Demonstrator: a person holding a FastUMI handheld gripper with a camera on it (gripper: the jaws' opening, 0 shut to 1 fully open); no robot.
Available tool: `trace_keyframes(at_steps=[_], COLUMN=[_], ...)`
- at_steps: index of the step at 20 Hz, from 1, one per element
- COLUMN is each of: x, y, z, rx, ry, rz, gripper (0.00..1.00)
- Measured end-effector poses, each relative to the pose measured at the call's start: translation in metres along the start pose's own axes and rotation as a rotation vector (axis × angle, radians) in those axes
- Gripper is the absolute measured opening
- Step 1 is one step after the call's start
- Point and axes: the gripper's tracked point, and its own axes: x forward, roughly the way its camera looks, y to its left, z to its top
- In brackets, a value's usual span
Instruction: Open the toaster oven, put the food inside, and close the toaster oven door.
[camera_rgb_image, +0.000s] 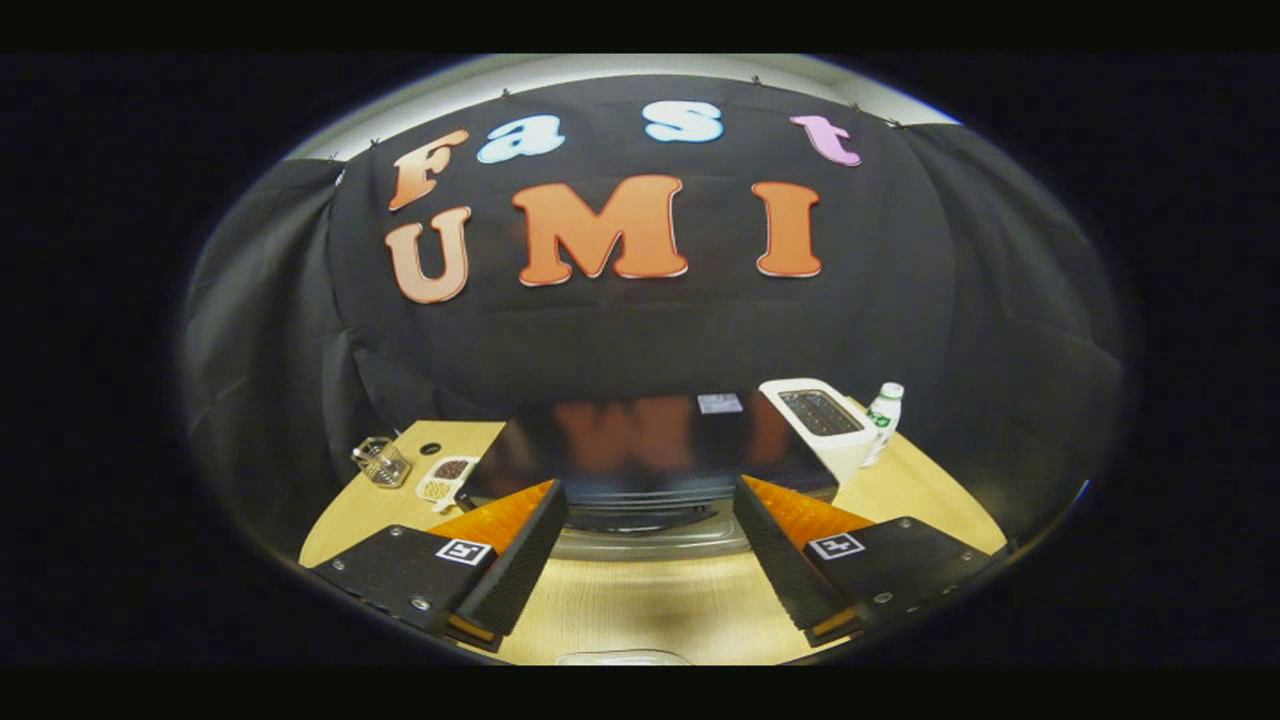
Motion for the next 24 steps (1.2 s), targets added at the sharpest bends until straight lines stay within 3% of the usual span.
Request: trace_keyframes(at_steps=[4, 9, 13, 24], x=[-0.035, -0.088, -0.114, -0.124], y=[-0.012, -0.019, -0.031, -0.036], z=[0.062, 0.103, 0.113, 0.12], rx=[0.0, 0.015, -0.015, -0.009], ry=[-0.122, -0.226, -0.251, -0.277], rz=[-0.032, -0.058, -0.104, -0.144], gripper=[0.99, 0.99, 0.99, 0.99])
